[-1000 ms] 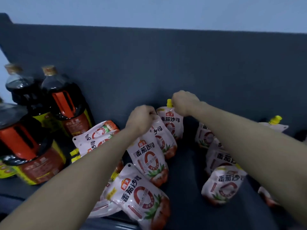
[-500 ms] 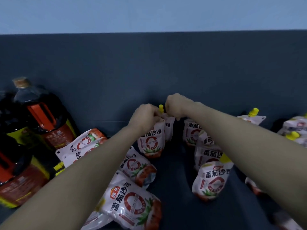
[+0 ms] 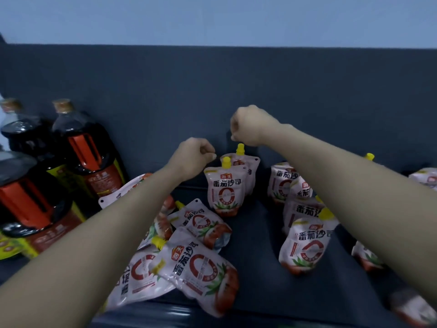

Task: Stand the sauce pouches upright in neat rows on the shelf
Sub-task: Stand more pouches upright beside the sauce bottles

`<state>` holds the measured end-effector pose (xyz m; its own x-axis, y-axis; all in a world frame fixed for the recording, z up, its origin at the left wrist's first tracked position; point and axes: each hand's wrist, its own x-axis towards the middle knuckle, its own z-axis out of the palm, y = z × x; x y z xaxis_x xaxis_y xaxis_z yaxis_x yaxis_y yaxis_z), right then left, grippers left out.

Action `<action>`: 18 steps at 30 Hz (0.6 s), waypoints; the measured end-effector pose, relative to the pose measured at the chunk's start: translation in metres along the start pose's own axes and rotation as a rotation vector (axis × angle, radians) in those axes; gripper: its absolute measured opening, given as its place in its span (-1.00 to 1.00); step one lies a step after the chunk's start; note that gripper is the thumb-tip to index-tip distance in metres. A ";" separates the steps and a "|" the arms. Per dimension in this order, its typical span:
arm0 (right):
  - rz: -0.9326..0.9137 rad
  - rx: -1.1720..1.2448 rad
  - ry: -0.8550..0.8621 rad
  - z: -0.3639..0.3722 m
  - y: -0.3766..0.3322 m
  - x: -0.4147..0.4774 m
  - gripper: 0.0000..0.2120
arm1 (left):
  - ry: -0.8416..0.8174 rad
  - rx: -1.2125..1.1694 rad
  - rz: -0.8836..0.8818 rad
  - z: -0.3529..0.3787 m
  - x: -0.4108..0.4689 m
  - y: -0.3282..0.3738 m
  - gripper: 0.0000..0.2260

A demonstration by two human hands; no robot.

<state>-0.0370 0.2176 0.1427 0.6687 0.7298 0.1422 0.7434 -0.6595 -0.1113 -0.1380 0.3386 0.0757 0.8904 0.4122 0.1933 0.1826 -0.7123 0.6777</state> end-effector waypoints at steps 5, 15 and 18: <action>-0.150 0.048 -0.084 0.011 -0.044 -0.003 -0.91 | -0.084 0.089 -0.106 -0.022 -0.027 -0.019 -0.81; -0.348 -0.178 -0.533 0.084 -0.104 -0.002 -0.61 | -0.413 0.304 -0.335 -0.032 -0.085 -0.056 -0.75; -0.366 -0.252 -0.583 0.110 -0.112 0.006 -0.62 | -0.467 0.310 -0.423 -0.027 -0.097 -0.067 -0.73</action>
<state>-0.1148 0.3157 0.0474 0.3282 0.8426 -0.4270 0.9421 -0.3251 0.0827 -0.2482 0.3619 0.0309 0.7900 0.4522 -0.4141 0.6015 -0.7026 0.3803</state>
